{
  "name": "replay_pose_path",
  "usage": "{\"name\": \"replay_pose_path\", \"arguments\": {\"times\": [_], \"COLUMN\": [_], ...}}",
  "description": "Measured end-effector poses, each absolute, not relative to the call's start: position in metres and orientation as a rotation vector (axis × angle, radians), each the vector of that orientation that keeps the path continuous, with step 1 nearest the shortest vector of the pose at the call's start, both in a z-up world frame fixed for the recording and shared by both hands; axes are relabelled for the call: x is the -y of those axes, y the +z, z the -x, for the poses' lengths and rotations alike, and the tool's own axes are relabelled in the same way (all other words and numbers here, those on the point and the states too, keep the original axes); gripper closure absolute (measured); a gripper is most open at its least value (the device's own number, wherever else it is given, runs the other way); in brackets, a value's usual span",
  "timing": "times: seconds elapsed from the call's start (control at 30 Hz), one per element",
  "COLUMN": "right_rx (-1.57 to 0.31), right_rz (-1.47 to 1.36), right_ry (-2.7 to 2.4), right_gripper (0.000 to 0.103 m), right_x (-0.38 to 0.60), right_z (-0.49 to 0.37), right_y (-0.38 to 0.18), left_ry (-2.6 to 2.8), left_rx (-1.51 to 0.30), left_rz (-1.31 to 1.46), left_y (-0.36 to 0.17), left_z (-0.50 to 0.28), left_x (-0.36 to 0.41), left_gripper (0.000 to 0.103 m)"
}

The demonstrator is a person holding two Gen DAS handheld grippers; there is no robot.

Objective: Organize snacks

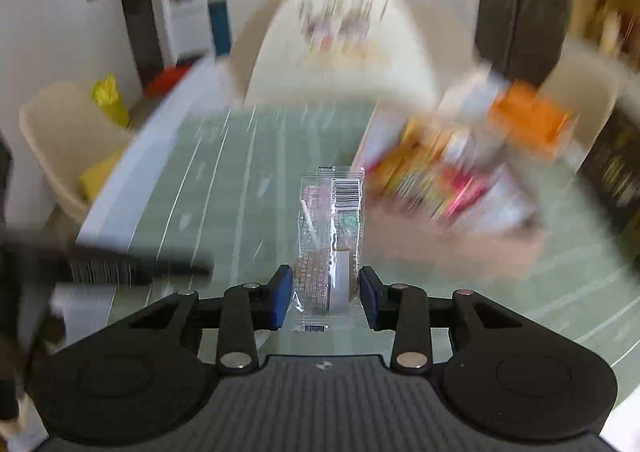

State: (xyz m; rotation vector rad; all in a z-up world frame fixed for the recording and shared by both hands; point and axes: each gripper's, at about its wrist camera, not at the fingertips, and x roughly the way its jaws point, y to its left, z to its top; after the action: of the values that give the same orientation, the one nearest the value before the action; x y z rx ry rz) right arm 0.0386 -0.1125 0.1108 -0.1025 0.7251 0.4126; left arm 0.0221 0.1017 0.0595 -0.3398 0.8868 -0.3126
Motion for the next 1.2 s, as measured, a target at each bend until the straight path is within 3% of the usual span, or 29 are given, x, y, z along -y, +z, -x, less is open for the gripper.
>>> {"name": "replay_pose_path", "arguments": {"times": [0.1, 0.17, 0.2, 0.23, 0.33, 0.43, 0.67, 0.77, 0.9, 1.2], "right_rx": [-0.617, -0.585, -0.595, -0.606, -0.658, -0.709, -0.885, -0.824, -0.772, -0.724], "right_rz": [0.142, 0.159, 0.155, 0.150, 0.110, 0.038, 0.007, 0.021, 0.047, -0.026], "right_ry": [0.342, 0.312, 0.288, 0.260, 0.207, 0.229, 0.165, 0.145, 0.082, 0.076], "right_gripper": [0.065, 0.052, 0.040, 0.037, 0.037, 0.029, 0.029, 0.022, 0.002, 0.000], "right_x": [0.127, 0.133, 0.136, 0.141, 0.157, 0.177, 0.194, 0.194, 0.197, 0.206], "right_z": [-0.070, -0.103, -0.120, -0.133, -0.139, -0.105, -0.060, -0.046, -0.044, -0.050], "right_y": [0.143, 0.151, 0.150, 0.146, 0.126, 0.094, 0.008, -0.006, -0.015, -0.021], "left_ry": [-0.355, -0.372, -0.367, -0.364, -0.334, -0.275, -0.203, -0.186, -0.176, -0.164], "left_rx": [-0.879, -0.871, -0.866, -0.862, -0.851, -0.830, -0.748, -0.708, -0.659, -0.649], "left_rz": [0.289, 0.224, 0.186, 0.161, 0.101, 0.052, 0.001, -0.009, -0.043, -0.075], "left_y": [0.061, 0.059, 0.057, 0.053, 0.040, 0.023, 0.003, -0.001, -0.006, -0.008], "left_z": [-0.023, -0.026, -0.028, -0.030, -0.035, -0.037, -0.022, -0.017, -0.016, -0.020], "left_x": [-0.074, -0.053, -0.042, -0.034, -0.016, -0.008, 0.006, 0.013, 0.021, 0.030], "left_gripper": [0.076, 0.076, 0.076, 0.076, 0.076, 0.076, 0.075, 0.072, 0.072, 0.072]}}
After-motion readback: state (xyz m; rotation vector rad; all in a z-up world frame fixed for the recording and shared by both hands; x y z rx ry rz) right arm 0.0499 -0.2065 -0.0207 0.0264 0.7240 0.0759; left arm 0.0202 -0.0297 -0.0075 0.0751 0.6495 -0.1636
